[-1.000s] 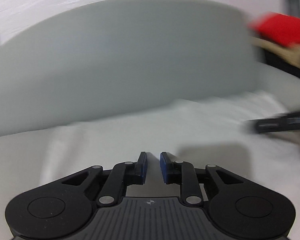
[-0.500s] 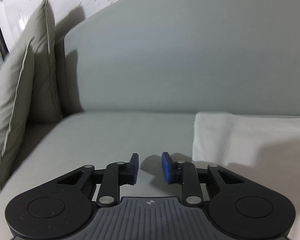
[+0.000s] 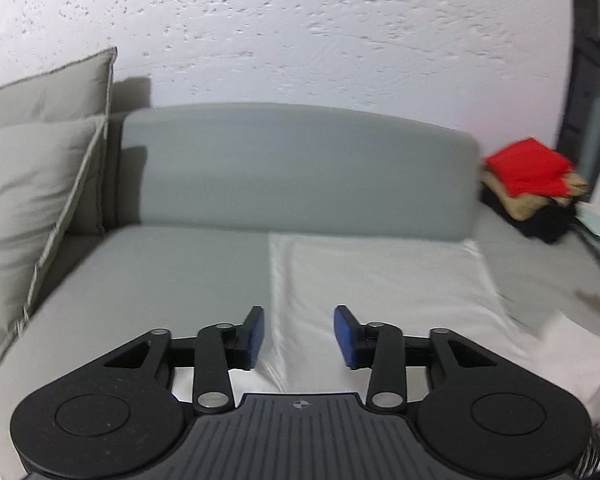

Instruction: Fold clothes

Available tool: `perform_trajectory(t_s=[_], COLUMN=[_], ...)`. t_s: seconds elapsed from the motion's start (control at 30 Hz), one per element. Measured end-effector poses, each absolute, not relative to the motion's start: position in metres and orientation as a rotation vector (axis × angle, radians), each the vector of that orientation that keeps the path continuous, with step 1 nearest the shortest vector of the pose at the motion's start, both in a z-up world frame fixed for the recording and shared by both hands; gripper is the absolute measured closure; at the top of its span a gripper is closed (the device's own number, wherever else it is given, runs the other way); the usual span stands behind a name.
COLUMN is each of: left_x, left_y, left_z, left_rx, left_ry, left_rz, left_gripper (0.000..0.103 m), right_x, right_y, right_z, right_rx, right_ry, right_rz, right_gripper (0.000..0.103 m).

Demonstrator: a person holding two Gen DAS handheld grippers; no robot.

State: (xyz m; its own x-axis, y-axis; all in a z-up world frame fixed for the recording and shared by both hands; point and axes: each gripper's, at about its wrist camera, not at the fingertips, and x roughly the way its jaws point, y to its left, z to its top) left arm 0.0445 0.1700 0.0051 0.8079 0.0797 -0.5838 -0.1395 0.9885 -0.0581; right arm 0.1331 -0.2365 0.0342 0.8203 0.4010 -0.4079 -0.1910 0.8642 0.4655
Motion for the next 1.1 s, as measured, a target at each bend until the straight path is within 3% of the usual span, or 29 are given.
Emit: perform_trajectory(t_s=[0.1, 0.27, 0.37, 0.7, 0.87, 1.1], left_x=[0.011, -0.024, -0.037, -0.036, -0.024, -0.007], left_y=[0.146, 0.091, 0.065, 0.044, 0.043, 0.050], left_z=[-0.027, -0.094, -0.116, -0.114, -0.111, -0.114], left_rx=[-0.123, -0.081, -0.063, 0.084, 0.127, 0.081], left_ry=[0.717, 0.845, 0.876, 0.774, 0.741, 0.790], left_rz=[0.092, 0.062, 0.053, 0.147, 0.122, 0.101], left_gripper=[0.058, 0.059, 0.058, 0.058, 0.065, 0.064], right_x=[0.094, 0.057, 0.036, 0.005, 0.020, 0.031], right_y=[-0.249, -0.211, -0.185, -0.160, -0.159, -0.144], right_z=[0.027, -0.050, -0.082, -0.105, -0.105, -0.099], right_rx=[0.452, 0.400, 0.287, 0.160, 0.147, 0.096], right_ry=[0.618, 0.843, 0.884, 0.844, 0.808, 0.780], right_rz=[0.372, 0.453, 0.484, 0.465, 0.494, 0.529], right_gripper=[0.045, 0.048, 0.050, 0.051, 0.067, 0.067])
